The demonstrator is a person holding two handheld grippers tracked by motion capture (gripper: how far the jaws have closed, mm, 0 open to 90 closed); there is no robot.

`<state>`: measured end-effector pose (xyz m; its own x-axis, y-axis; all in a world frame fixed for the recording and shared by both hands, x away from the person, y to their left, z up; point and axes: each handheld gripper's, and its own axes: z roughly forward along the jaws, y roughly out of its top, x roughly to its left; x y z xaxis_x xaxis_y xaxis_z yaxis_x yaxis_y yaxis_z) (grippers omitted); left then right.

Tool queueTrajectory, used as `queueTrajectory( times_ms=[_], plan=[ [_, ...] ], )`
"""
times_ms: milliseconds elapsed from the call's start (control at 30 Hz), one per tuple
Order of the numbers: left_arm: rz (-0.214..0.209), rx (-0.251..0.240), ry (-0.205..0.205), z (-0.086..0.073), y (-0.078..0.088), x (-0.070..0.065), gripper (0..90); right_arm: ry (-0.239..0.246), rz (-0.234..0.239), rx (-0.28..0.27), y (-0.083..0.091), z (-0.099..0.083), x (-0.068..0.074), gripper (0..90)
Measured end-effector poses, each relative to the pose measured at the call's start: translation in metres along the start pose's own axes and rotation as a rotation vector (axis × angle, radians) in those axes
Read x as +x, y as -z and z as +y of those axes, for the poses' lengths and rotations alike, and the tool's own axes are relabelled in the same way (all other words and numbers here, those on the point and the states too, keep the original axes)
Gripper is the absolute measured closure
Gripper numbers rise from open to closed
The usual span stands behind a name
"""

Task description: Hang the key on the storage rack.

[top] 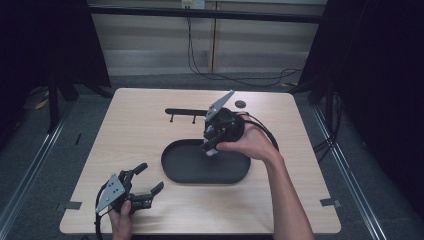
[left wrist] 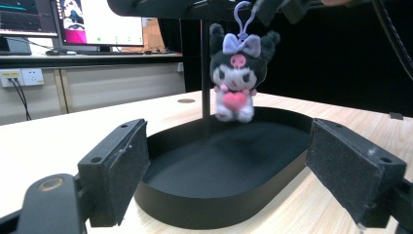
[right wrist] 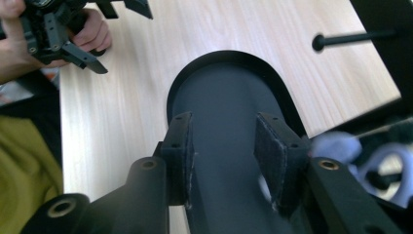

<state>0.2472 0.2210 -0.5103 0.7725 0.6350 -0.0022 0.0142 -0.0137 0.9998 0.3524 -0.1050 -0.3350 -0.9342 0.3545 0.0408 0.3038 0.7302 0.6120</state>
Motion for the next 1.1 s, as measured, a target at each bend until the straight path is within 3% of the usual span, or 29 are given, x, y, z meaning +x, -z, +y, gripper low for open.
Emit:
queueTrajectory(
  times_ms=[167,200,267,300,400,433,533,633,700,733,767,800,833,900,967,1033,1100],
  plan=[
    [0.000,0.000,-0.001,0.000,0.000,0.000,15.5,-0.038,-0.022,-0.005,-0.008,-0.021,0.007,54.2],
    [0.000,0.000,-0.001,0.000,0.000,0.000,15.5,-0.049,-0.036,-0.030,-0.013,-0.033,0.012,53.2],
    [0.000,0.000,-0.001,0.000,0.000,0.000,15.5,-0.059,-0.040,-0.043,-0.014,-0.037,0.014,53.1],
    [0.000,0.000,-0.002,0.000,0.000,0.000,15.5,-0.073,-0.068,-0.085,-0.017,-0.049,0.020,49.7],
    [0.000,0.000,-0.001,0.000,0.000,0.000,15.5,-0.085,-0.141,-0.133,-0.018,-0.064,0.029,43.2],
    [0.000,-0.001,-0.001,0.000,0.000,0.000,15.5,-0.098,-0.132,-0.161,-0.018,-0.070,0.031,42.8],
    [0.000,0.000,-0.001,0.000,0.000,0.000,15.5,-0.141,-0.170,-0.238,-0.022,-0.091,0.043,37.9],
    [-0.001,0.001,-0.001,0.000,0.000,0.000,15.5,-0.157,-0.199,-0.272,-0.025,-0.102,0.049,32.7],
    [0.000,0.000,-0.001,0.000,0.000,0.000,15.5,-0.201,-0.220,-0.367,-0.030,-0.125,0.058,25.8],
    [0.000,0.000,-0.001,0.000,0.000,0.000,15.5,-0.201,-0.220,-0.367,-0.030,-0.125,0.058,25.8],
    [0.000,0.000,-0.001,0.000,0.000,0.000,15.5,-0.204,-0.220,-0.424,-0.034,-0.137,0.063,21.5],
    [0.000,0.000,-0.001,0.000,0.000,0.000,15.5,-0.212,-0.230,-0.425,-0.036,-0.141,0.065,17.8],
    [0.000,0.000,-0.001,0.000,0.000,0.000,15.5,-0.203,-0.254,-0.407,-0.040,-0.148,0.068,12.4],
    [0.000,0.000,-0.001,0.000,0.000,0.000,15.5,-0.212,-0.310,-0.424,-0.045,-0.159,0.073,16.7],
    [0.000,0.000,-0.001,0.000,0.000,0.000,15.5,-0.257,-0.303,-0.475,-0.051,-0.170,0.075,15.3],
    [0.000,0.000,-0.001,0.000,0.000,0.000,15.5,-0.277,-0.385,-0.479,-0.055,-0.178,0.080,14.2],
    [0.000,0.000,-0.001,0.000,0.000,0.000,15.5,-0.294,-0.449,-0.520,-0.059,-0.184,0.084,14.2]
  ],
)
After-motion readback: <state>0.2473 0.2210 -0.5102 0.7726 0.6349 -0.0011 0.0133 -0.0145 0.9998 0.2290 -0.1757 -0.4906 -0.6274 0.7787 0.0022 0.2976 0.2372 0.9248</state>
